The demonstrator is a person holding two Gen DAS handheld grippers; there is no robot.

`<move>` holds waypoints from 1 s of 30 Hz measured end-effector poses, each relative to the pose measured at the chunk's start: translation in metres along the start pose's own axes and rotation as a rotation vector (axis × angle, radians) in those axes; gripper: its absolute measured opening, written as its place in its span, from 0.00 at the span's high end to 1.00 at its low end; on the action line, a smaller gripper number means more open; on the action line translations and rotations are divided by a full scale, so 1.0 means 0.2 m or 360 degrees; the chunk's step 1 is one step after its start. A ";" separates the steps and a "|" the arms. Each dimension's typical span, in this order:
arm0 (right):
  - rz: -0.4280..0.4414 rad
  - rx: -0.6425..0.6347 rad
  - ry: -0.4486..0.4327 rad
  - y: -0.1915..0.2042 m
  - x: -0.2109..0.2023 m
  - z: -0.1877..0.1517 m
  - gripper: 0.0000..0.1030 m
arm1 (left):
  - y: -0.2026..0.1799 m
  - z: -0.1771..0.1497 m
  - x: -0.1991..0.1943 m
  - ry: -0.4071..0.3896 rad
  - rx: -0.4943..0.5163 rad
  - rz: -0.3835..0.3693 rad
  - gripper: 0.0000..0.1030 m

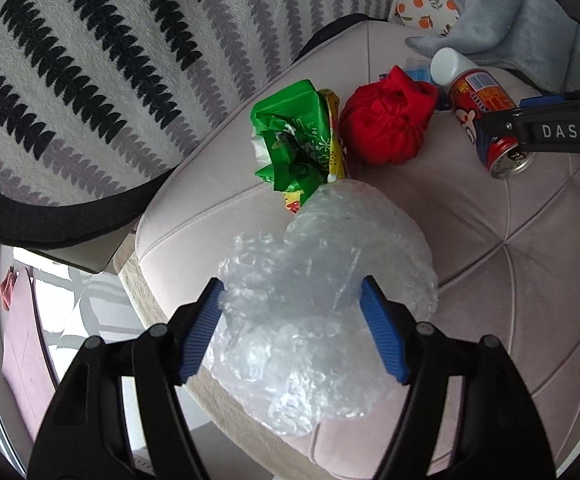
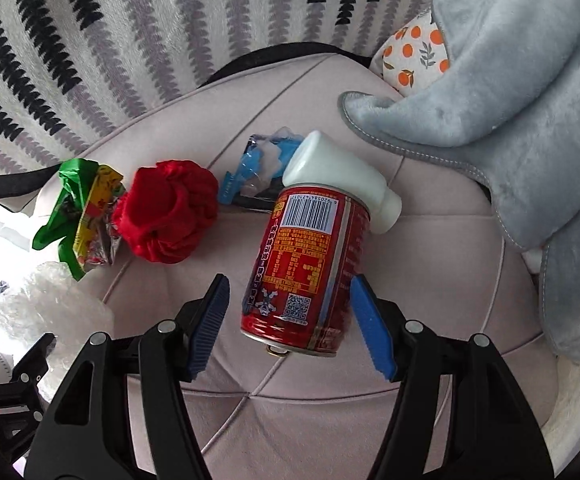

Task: Collect trash
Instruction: 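Grasp the red can with the right tool while the left tool grasps the bubble wrap, then carry can and bubble wrap over the grey bin and open both tools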

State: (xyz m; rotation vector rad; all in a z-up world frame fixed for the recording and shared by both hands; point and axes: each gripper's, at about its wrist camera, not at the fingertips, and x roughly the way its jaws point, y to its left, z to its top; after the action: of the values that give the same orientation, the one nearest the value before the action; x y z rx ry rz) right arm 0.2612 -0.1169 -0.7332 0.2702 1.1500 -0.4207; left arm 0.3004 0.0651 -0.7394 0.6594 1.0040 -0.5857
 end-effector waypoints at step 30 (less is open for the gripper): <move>0.0293 -0.0553 0.0217 0.22 -0.46 0.05 0.38 | 0.11 -0.08 -0.53 0.0146 -0.0572 -0.0020 0.67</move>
State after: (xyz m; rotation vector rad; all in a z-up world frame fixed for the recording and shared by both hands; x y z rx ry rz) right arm 0.2579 -0.0659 -0.6439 0.0998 1.2972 -0.0371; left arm 0.2621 0.1065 -0.6451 0.3636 1.1647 -0.3742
